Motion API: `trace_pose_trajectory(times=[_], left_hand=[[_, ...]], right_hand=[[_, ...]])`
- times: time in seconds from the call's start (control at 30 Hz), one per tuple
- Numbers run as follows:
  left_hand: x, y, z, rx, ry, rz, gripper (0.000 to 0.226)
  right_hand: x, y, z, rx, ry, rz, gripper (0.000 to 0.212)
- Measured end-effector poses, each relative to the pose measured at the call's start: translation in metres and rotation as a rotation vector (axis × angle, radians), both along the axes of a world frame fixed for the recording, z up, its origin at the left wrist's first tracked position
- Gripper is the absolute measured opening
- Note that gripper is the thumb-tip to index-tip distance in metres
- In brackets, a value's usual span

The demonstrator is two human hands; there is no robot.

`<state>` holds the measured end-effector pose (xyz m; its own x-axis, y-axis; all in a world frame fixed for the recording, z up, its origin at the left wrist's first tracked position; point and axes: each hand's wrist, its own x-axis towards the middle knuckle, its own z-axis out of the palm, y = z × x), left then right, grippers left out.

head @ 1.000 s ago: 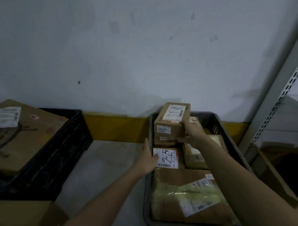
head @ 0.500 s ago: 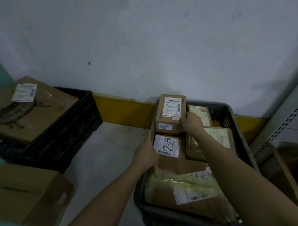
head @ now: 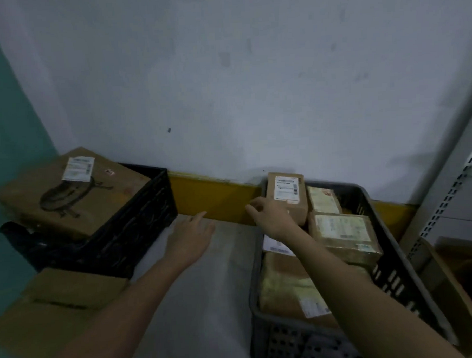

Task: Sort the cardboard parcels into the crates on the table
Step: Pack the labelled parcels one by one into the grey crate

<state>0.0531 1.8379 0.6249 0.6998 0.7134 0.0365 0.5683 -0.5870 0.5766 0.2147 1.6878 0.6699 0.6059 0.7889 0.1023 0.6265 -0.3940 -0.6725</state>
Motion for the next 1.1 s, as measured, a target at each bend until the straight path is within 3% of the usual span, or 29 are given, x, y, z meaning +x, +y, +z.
trace_pose_trajectory(times=[0.27,0.5,0.7,0.87,0.97,1.1], left_hand=[[-0.19,0.088,-0.028,0.027,-0.011,0.284,0.054],[-0.333,0.173,-0.067,-0.08,-0.052,0.414,0.063],[-0.372,0.202,-0.098,-0.266,-0.089,0.44,0.079],[-0.379,0.201,-0.119,-0.453,-0.204,0.419,0.076],[-0.383,0.198,-0.126,-0.487,-0.162,0.417,0.075],[-0.382,0.184,-0.117,-0.593,-0.069,0.367,0.089]], right_hand=[[-0.173,0.086,-0.053,-0.069,0.239,0.126,0.043],[-0.293,0.124,-0.101,-0.123,0.447,0.031,0.052],[-0.343,0.142,-0.13,-0.135,0.747,-0.178,0.063],[-0.373,0.148,-0.152,-0.173,0.938,-0.235,0.067],[-0.382,0.147,-0.159,-0.134,0.972,-0.221,0.067],[-0.369,0.138,-0.161,-0.063,0.931,-0.342,0.055]])
